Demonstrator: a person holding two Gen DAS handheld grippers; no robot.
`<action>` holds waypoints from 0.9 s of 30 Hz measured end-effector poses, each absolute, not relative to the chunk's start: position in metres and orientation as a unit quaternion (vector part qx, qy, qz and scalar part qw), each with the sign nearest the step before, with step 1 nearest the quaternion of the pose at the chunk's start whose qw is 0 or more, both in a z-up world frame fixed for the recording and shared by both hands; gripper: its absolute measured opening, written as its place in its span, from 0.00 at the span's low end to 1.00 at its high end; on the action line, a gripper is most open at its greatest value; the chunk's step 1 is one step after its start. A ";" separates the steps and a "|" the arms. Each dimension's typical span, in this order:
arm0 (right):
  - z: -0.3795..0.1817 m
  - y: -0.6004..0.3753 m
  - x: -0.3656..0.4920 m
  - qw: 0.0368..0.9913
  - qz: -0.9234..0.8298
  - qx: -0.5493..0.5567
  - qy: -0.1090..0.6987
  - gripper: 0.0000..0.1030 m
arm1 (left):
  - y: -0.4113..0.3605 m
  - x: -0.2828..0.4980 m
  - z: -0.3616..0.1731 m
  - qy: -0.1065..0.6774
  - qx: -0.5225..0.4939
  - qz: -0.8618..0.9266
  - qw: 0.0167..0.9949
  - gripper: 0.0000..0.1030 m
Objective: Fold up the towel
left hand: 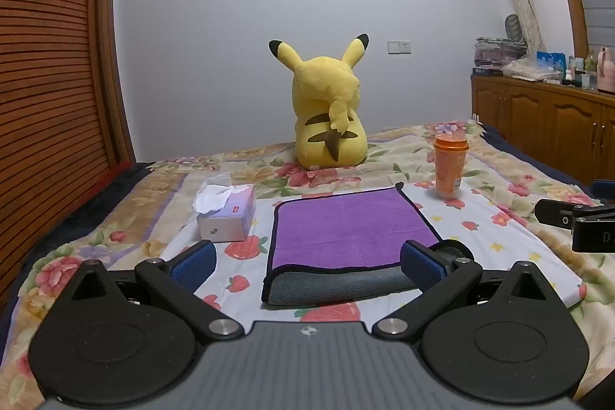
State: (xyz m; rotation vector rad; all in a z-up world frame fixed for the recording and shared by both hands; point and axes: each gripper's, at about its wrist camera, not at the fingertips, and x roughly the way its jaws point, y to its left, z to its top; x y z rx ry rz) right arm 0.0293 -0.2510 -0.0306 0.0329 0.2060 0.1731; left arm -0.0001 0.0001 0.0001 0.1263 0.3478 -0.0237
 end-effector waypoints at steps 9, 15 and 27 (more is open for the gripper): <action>-0.030 -0.252 0.030 0.991 0.084 0.016 0.104 1.00 | -0.001 0.000 0.000 0.172 0.063 -0.014 0.983 1.00; -0.033 -0.247 0.031 0.991 0.084 0.016 0.105 1.00 | -0.001 -0.003 0.003 0.169 0.064 -0.014 0.983 1.00; -0.030 -0.250 0.031 0.991 0.087 0.017 0.104 1.00 | 0.001 0.000 0.004 0.170 0.064 -0.014 0.983 1.00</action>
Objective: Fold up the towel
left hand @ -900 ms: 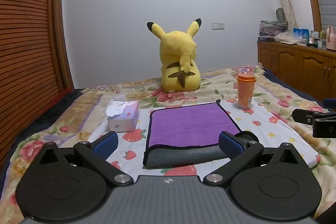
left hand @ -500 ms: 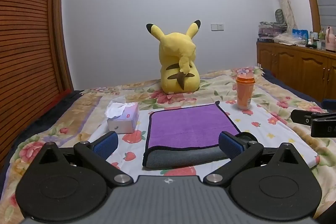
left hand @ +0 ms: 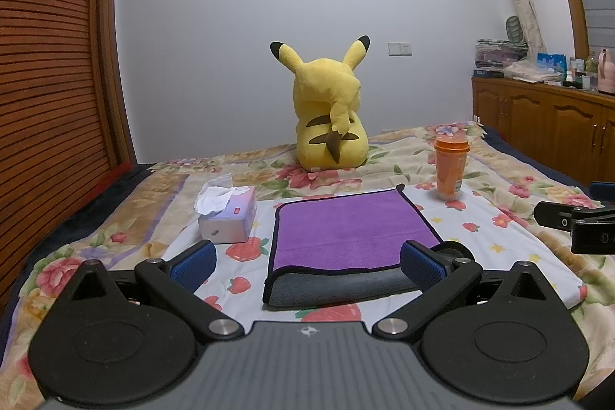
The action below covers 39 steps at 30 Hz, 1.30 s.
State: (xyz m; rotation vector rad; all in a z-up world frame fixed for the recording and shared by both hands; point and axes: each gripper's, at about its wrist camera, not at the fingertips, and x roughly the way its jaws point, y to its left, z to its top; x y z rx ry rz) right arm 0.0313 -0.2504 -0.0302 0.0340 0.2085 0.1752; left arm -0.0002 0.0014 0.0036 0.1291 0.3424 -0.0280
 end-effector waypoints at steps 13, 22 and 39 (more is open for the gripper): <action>-0.030 -0.250 0.031 0.991 0.087 0.016 0.104 1.00 | 0.002 -0.001 0.004 0.172 0.064 -0.015 0.983 1.00; -0.030 -0.249 0.031 0.991 0.087 0.016 0.104 1.00 | 0.002 -0.001 0.004 0.171 0.065 -0.014 0.983 1.00; -0.029 -0.249 0.031 0.991 0.087 0.016 0.104 1.00 | 0.006 0.001 0.003 0.171 0.064 -0.014 0.983 1.00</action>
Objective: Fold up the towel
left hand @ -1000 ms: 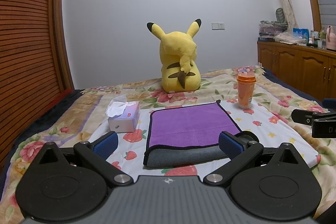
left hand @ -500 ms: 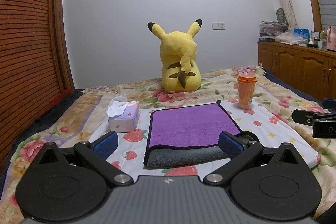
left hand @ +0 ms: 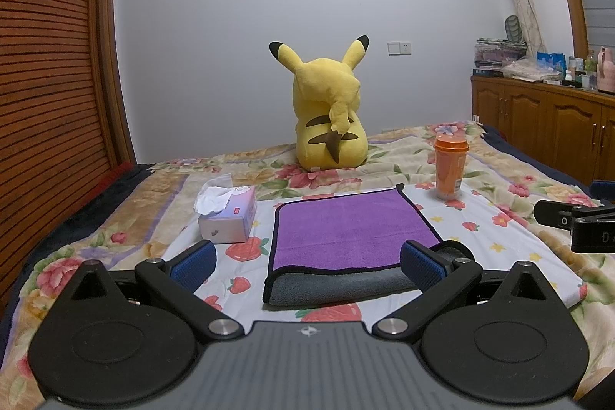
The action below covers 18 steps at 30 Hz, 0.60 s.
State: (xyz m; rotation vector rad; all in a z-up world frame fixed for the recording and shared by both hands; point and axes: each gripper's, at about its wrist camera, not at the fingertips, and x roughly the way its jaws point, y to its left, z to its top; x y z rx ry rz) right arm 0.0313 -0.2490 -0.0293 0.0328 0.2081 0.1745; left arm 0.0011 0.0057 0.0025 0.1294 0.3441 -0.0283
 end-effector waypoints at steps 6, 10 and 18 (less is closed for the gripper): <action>-0.029 -0.249 0.031 0.991 0.087 0.016 0.103 1.00 | 0.006 0.001 0.003 0.171 0.064 -0.014 0.983 1.00; -0.029 -0.249 0.031 0.991 0.087 0.016 0.103 1.00 | 0.006 0.001 0.003 0.171 0.065 -0.014 0.983 1.00; -0.029 -0.249 0.031 0.991 0.087 0.016 0.104 1.00 | 0.007 0.003 0.002 0.173 0.063 -0.013 0.983 1.00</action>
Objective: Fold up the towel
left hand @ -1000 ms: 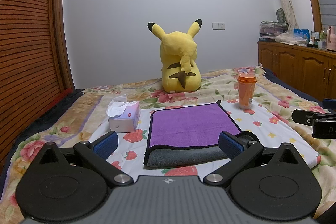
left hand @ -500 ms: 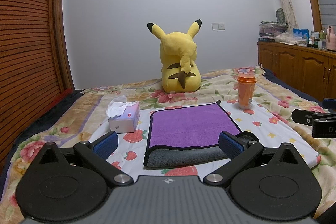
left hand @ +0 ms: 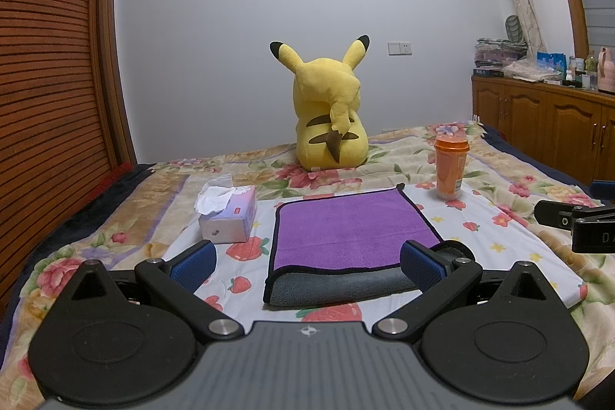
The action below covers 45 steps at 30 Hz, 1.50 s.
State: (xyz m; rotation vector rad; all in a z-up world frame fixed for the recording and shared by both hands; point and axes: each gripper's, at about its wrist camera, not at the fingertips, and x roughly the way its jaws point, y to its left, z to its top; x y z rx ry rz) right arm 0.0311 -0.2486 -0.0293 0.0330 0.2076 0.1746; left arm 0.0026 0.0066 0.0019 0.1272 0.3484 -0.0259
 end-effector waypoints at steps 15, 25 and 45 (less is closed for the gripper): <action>-0.030 -0.244 0.036 0.990 0.091 0.014 0.111 1.00 | 0.009 0.012 0.005 0.194 0.071 -0.014 0.978 1.00; -0.032 -0.244 0.050 0.988 0.091 0.014 0.124 1.00 | 0.012 0.024 0.003 0.222 0.063 -0.024 0.973 1.00; -0.039 -0.237 0.093 0.982 0.105 -0.005 0.157 1.00 | 0.022 0.064 -0.003 0.234 0.075 -0.027 0.969 1.00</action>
